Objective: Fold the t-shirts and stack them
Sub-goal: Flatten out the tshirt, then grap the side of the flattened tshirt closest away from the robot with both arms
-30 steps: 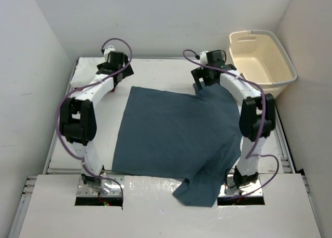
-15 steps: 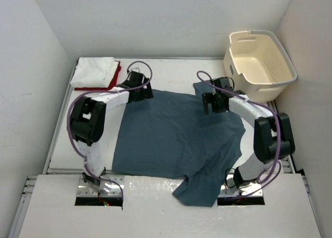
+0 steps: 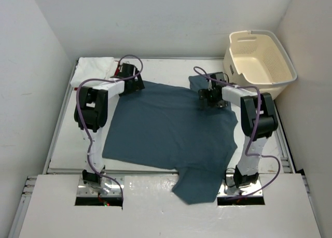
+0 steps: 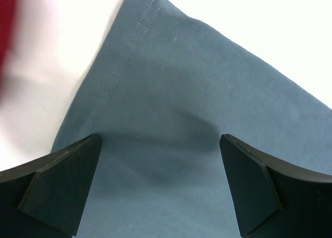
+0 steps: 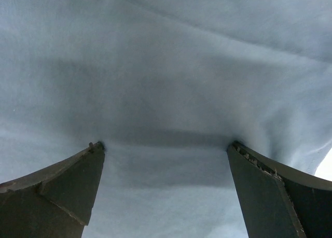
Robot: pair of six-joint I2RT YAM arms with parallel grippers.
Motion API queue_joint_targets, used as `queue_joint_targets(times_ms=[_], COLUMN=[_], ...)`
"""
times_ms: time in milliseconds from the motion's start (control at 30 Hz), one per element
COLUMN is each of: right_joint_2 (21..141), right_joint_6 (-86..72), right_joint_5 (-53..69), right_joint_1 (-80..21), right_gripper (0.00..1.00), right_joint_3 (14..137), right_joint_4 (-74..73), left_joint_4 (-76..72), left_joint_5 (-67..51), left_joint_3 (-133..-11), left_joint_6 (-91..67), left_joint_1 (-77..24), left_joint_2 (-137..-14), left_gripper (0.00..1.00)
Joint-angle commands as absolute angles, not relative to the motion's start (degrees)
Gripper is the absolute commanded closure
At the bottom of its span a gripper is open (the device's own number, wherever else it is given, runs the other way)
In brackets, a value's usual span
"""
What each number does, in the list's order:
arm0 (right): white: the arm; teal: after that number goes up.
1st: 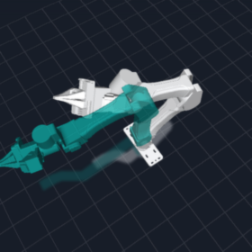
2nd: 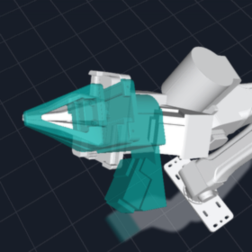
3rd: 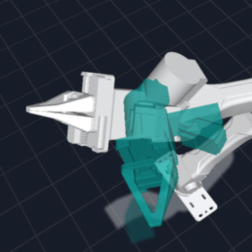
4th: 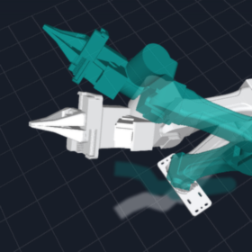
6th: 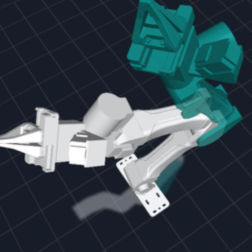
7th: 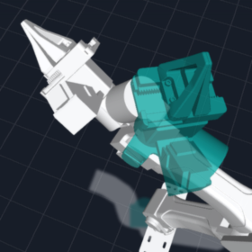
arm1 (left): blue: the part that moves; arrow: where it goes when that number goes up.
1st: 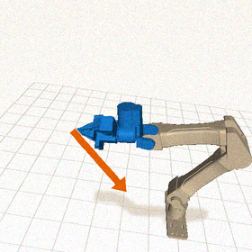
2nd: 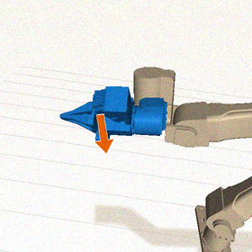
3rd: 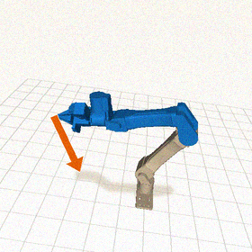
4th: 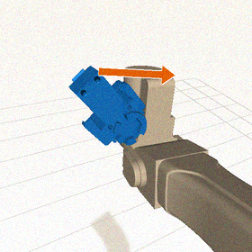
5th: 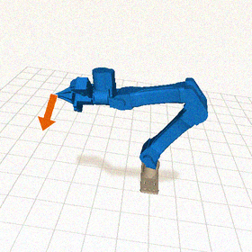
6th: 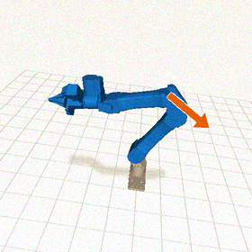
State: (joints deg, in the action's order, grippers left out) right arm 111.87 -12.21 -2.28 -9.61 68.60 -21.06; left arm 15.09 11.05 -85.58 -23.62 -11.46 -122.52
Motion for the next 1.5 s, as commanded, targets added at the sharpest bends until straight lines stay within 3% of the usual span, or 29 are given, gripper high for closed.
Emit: queue_joint_targets(times_ms=[0,333,533,667,900,1067,1300,1467], right_joint_2=[117.6,138.6,139.4,124.1,93.1,78.2,64.3,63.3], right_joint_6=[-11.7,-8.7,-6.1,-1.2,-0.7,-2.6,-7.5,-11.8], right_joint_5=[1.8,1.9,4.6,4.8,-0.7,-6.5,-6.9,-6.8], right_joint_1=[-9.8,-9.4,-9.4,-12.6,-21.2,-32.2,-46.8,-52.7], right_gripper=[0.01,0.01,0.01,0.01,0.01,0.01,0.01,0.01], right_joint_3=[74.3,108.9,120.4,108.0,72.6,59.6,45.0,40.1], right_joint_4=[-17.9,-27.7,-33.5,-30.6,-22.9,-32.4,-42.7,-40.3], left_joint_4=[18.7,26.1,32.3,30.7,28.2,37.2,42.2,35.5], left_joint_5=[10.2,7.6,2.6,3.6,13.7,19.8,22.0,20.4], left_joint_3=[-90.1,-114.1,-126.0,-116.4,-81.7,-62.9,-42.4,-34.4], left_joint_6=[-20.6,-19.4,-17.6,-17.0,-30.1,-41.5,-48.2,-51.4], left_joint_1=[-8.6,-6.2,-6.3,-8.2,-8.4,-7.7,-5.6,-5.1], left_joint_2=[-128.1,-143.2,-143.2,-129.1,-94.7,-78.3,-67.0,-66.0], left_gripper=[0.00,0.00,0.00,0.00,0.00,0.00,0.00,0.01])
